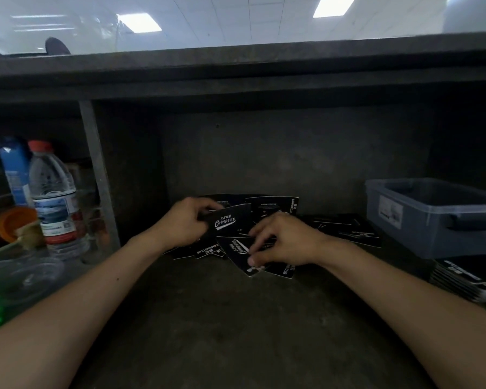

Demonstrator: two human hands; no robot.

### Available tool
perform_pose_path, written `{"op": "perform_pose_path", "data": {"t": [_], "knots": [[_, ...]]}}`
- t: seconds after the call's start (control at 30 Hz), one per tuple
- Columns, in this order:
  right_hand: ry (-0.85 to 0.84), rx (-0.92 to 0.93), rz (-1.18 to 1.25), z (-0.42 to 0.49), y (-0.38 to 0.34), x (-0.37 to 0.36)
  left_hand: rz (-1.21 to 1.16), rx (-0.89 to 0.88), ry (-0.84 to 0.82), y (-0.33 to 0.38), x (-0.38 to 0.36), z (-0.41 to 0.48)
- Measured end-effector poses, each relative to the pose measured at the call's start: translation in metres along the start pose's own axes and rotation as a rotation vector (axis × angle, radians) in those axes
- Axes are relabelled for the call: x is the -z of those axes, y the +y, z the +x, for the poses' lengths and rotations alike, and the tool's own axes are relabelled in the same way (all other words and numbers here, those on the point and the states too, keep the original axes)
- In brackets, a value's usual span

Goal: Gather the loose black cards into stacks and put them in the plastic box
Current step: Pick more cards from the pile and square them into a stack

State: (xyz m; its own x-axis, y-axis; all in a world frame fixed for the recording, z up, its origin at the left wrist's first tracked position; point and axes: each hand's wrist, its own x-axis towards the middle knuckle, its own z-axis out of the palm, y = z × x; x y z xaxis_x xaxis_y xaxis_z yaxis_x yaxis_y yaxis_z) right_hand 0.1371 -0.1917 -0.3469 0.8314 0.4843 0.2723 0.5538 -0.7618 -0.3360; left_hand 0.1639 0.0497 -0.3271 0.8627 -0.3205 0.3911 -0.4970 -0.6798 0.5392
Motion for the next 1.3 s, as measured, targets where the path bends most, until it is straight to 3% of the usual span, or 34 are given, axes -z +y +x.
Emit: {"op": "perform_pose_path", "data": {"t": [0.07, 0.37, 0.63, 0.77, 1.0, 1.13, 1.3], "knots": [[-0.030, 0.003, -0.065, -0.002, -0.003, 0.009, 0.000, 0.019, -0.024, -0.001, 0.000, 0.001], [-0.123, -0.134, 0.045, -0.012, -0.010, 0.010, -0.070, -0.038, -0.068, 0.002, -0.001, 0.001], [-0.218, -0.256, 0.330, -0.009, -0.010, 0.013, -0.043, -0.003, -0.138, -0.001, -0.004, 0.002], [-0.071, -0.331, 0.460, -0.008, 0.001, 0.020, -0.089, -0.065, -0.113, 0.004, -0.005, 0.000], [0.323, -0.507, 1.041, -0.007, 0.024, 0.028, -0.136, -0.085, -0.162, 0.005, -0.007, -0.002], [0.413, -0.468, 0.957, -0.003, 0.025, 0.012, -0.193, -0.076, -0.159, 0.009, -0.016, 0.000], [0.441, -0.396, 0.559, 0.002, 0.022, 0.001, -0.087, -0.180, -0.126, 0.008, -0.023, -0.005]]}}
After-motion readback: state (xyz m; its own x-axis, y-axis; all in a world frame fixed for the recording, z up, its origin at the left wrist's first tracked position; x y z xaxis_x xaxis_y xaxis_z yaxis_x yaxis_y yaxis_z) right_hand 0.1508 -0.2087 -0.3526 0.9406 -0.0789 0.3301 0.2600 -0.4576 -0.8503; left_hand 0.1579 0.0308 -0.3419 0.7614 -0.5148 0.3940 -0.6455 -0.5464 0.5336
